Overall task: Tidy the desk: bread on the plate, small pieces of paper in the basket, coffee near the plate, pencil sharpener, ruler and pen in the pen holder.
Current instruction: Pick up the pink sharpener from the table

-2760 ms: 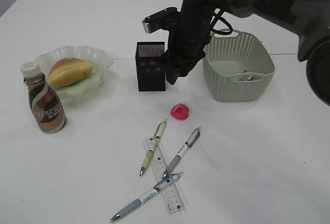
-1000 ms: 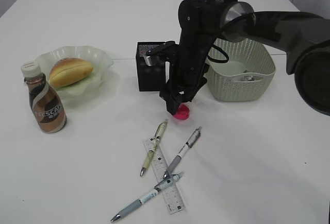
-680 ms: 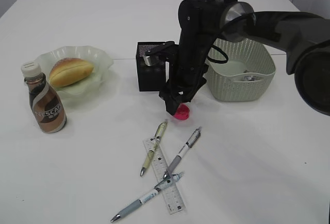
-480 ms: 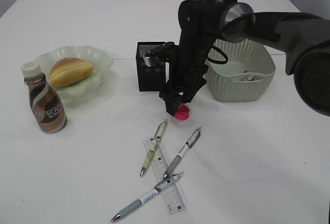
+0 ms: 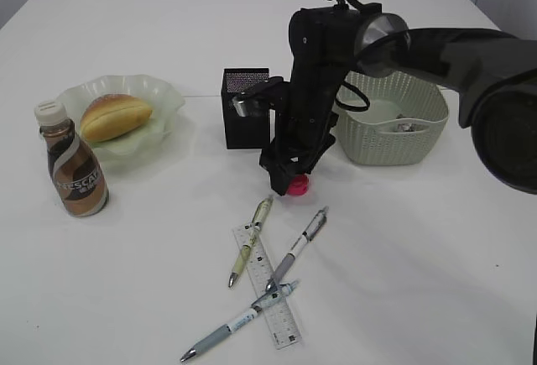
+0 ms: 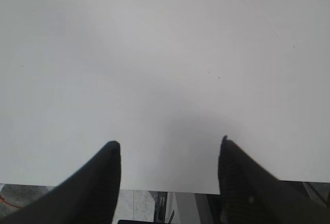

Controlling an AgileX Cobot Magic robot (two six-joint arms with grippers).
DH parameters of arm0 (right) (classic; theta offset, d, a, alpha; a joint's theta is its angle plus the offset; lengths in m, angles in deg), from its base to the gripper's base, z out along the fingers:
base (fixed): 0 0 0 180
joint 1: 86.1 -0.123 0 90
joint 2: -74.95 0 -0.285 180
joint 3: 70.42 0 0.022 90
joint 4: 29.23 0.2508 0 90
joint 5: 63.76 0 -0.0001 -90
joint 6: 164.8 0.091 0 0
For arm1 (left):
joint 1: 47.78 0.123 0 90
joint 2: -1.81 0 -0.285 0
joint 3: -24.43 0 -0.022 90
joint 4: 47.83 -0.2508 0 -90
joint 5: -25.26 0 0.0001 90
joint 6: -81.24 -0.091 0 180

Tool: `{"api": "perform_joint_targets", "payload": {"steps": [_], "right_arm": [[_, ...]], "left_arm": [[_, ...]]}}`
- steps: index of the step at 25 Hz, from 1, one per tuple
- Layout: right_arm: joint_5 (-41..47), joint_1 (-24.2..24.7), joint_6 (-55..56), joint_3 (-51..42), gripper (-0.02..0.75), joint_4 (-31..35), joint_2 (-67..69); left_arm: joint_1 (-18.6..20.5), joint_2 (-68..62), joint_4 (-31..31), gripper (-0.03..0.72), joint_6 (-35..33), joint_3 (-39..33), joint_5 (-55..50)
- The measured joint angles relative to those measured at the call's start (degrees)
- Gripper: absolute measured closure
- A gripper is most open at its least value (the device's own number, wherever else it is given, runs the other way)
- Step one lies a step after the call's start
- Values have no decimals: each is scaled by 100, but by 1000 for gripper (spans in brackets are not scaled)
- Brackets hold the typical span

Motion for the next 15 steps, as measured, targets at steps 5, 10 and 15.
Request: {"api": "perform_joint_targets", "payload": {"steps": [5,10,15], "right_arm": [[-13,0,-12,0,213,0,89],[-25,0,-12,0,213,0,99],[-25,0,-20,0,213,0,102]], "left_arm": [[0,0,0,245,0,0,0],[0,0,0,245,0,0,0],[0,0,0,245,0,0,0]]}}
